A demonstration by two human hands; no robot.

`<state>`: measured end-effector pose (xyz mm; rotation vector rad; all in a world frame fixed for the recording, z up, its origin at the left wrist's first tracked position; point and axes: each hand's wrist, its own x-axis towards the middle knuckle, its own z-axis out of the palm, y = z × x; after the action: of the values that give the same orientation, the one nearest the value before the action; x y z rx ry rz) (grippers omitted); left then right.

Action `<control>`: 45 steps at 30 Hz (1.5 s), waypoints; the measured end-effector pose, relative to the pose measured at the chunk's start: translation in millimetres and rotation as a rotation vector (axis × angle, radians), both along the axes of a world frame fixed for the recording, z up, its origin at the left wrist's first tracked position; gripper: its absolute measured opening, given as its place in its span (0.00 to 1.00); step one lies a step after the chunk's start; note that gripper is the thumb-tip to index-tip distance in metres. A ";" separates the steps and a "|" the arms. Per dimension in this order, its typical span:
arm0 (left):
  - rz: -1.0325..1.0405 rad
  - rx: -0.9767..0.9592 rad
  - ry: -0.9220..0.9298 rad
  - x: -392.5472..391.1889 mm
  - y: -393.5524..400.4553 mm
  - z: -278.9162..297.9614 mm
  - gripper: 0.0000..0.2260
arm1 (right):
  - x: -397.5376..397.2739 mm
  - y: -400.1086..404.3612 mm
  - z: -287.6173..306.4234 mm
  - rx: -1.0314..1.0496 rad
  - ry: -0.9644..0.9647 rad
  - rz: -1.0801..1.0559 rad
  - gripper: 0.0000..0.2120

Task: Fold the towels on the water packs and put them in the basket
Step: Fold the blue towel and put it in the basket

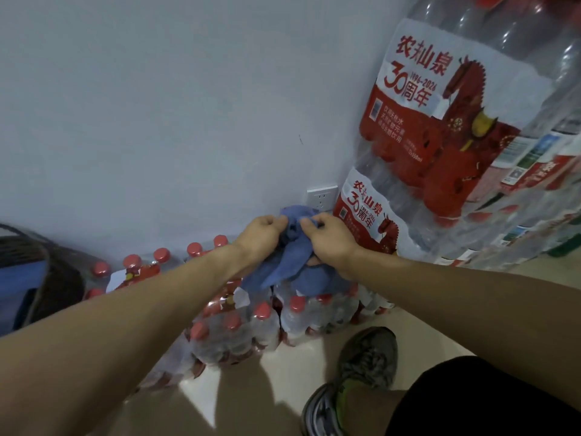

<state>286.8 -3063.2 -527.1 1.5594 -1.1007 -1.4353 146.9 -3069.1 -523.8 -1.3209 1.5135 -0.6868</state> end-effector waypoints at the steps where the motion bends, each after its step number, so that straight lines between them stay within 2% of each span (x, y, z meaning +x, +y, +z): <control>1: -0.030 -0.008 0.007 8.8 3.8 7.4 0.12 | 6.6 0.4 3.3 -0.009 -0.011 0.002 0.12; 5: -0.124 -0.064 -0.089 47.4 24.5 35.0 0.07 | 34.0 3.8 18.9 -0.016 -0.120 -0.003 0.11; 9: -0.111 -0.079 -0.148 86.7 41.5 57.6 0.23 | 68.1 8.8 35.7 0.017 -0.303 0.052 0.07; 11: -0.150 -0.120 -0.254 105.1 50.7 63.8 0.25 | 85.5 15.1 42.9 0.099 -0.389 0.120 0.05; 13: -0.161 -0.151 -0.355 124.4 59.1 62.2 0.23 | 101.9 22.3 45.9 0.175 -0.412 0.194 0.05; 16: -0.160 -0.153 -0.394 159.1 67.4 56.8 0.13 | 123.1 28.3 43.1 0.224 -0.378 0.288 0.05; 19: -0.190 -0.131 -0.370 190.1 71.9 52.1 0.07 | 139.9 29.0 35.8 0.219 -0.238 0.406 0.11; 23: -0.106 -0.137 -0.438 206.4 78.2 36.7 0.05 | 153.6 29.3 13.5 0.175 0.169 0.527 0.15; 27: -0.026 -0.123 -0.421 211.8 79.7 34.5 0.16 | 153.9 29.3 1.7 0.319 0.579 0.788 0.12; 30: -0.001 -0.145 -0.408 215.7 82.0 37.5 0.19 | 161.0 29.6 8.7 0.209 0.722 0.903 0.13; 31: -0.009 -0.160 -0.386 215.8 84.5 39.5 0.18 | 164.0 29.3 12.6 0.124 0.708 0.910 0.13; 32: -0.019 -0.177 -0.354 215.1 86.8 42.5 0.17 | 166.0 28.7 17.5 0.031 0.668 0.903 0.17; 34: -0.038 -0.215 -0.287 212.2 90.8 51.7 0.15 | 170.4 28.1 30.2 -0.116 0.506 0.893 0.37; 35: -0.047 -0.237 -0.256 210.6 92.3 57.3 0.14 | 172.8 28.8 36.4 -0.167 0.400 0.909 0.39; 37: -0.066 -0.278 -0.206 209.2 93.7 68.4 0.14 | 177.3 30.7 45.8 -0.196 0.198 0.944 0.29; 39: -0.093 -0.323 -0.255 210.2 95.5 79.9 0.15 | 177.1 29.6 50.1 -0.187 0.088 0.930 0.19; 42: -0.137 -0.465 -0.499 219.7 99.5 92.2 0.15 | 172.6 24.5 53.4 -0.260 0.033 0.902 0.14; 44: -0.103 -0.520 -0.649 229.3 101.3 95.0 0.16 | 169.5 20.5 55.9 -0.253 0.035 0.896 0.08; 45: -0.068 -0.535 -0.702 234.2 101.8 94.6 0.16 | 167.5 17.7 56.3 -0.233 0.044 0.894 0.08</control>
<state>521.0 -2961.5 -432.6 1.6489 -1.7741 -0.5240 314.4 -3051.3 -467.5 -1.9859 0.7344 -0.2462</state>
